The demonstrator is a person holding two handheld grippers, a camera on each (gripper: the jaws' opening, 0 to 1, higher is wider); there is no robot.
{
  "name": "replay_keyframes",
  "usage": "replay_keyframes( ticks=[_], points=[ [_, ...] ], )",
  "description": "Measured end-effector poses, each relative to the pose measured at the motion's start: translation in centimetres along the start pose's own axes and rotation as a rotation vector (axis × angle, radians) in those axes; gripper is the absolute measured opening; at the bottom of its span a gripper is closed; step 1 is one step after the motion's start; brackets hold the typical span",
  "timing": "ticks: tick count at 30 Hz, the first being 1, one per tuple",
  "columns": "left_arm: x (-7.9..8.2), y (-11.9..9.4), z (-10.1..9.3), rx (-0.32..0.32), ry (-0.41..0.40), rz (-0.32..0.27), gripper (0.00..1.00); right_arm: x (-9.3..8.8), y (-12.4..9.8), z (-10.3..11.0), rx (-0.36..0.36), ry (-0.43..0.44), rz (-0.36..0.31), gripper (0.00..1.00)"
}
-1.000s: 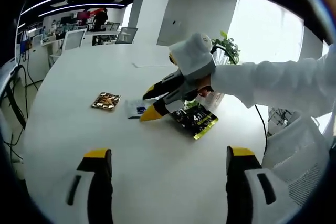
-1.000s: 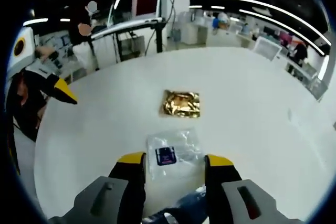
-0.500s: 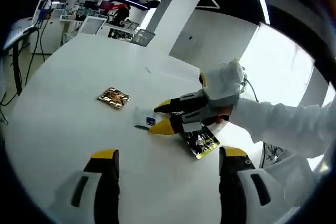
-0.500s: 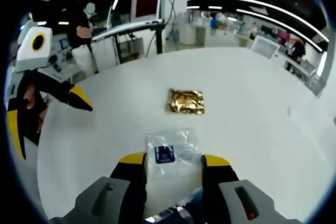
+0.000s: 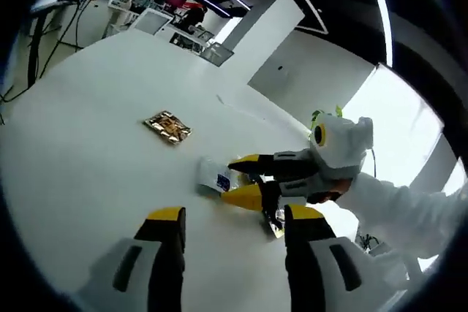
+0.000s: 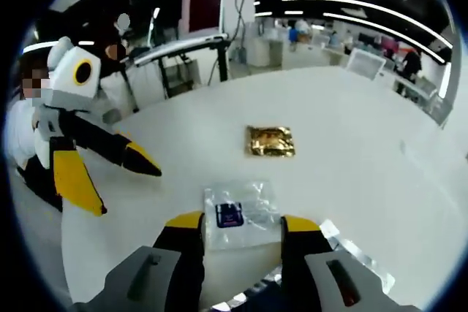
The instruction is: Arrange the skincare products in the storage area until every visible bottle or jar stands upright without overlapping.
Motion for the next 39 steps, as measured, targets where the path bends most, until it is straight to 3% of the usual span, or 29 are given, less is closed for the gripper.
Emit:
replay_keyframes(
  ticks=[4,8,14,24,35,39],
  points=[
    [0.5,0.5,-0.2,-0.058,-0.13,-0.056,0.43,-0.1,-0.5,0.6,0.004,0.001,-0.016,0.35],
    [0.6,1.0,0.0,-0.045,-0.129,-0.055,0.39,-0.2,-1.2,1.3,0.013,0.006,-0.041,0.35],
    [0.5,1.6,-0.2,-0.079,-0.205,-0.07,0.37,-0.5,-1.9,2.3,0.052,0.061,-0.089,0.35],
    [0.2,2.2,-0.5,-0.088,-0.239,-0.068,0.29,-0.9,-3.5,4.1,0.065,0.067,-0.13,0.35],
    [0.4,2.1,-1.2,-0.131,-0.238,-0.086,0.03,-0.5,-4.5,5.4,0.074,0.072,-0.162,0.35],
    [0.4,2.1,-1.7,-0.175,-0.256,-0.075,0.0,-0.6,-4.7,5.4,0.064,0.077,-0.159,0.34]
  ],
)
Point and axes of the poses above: the point that each gripper's makers call its tool centre point, and the gripper's own axes: y roughly forward along the fingers, z roughly to its left, x roughly out of its top, the point moved 7 cm from there along -y, roughly backward along the fingers, and after that the axes turned 13 degrees about z, right-handed, at the moved point
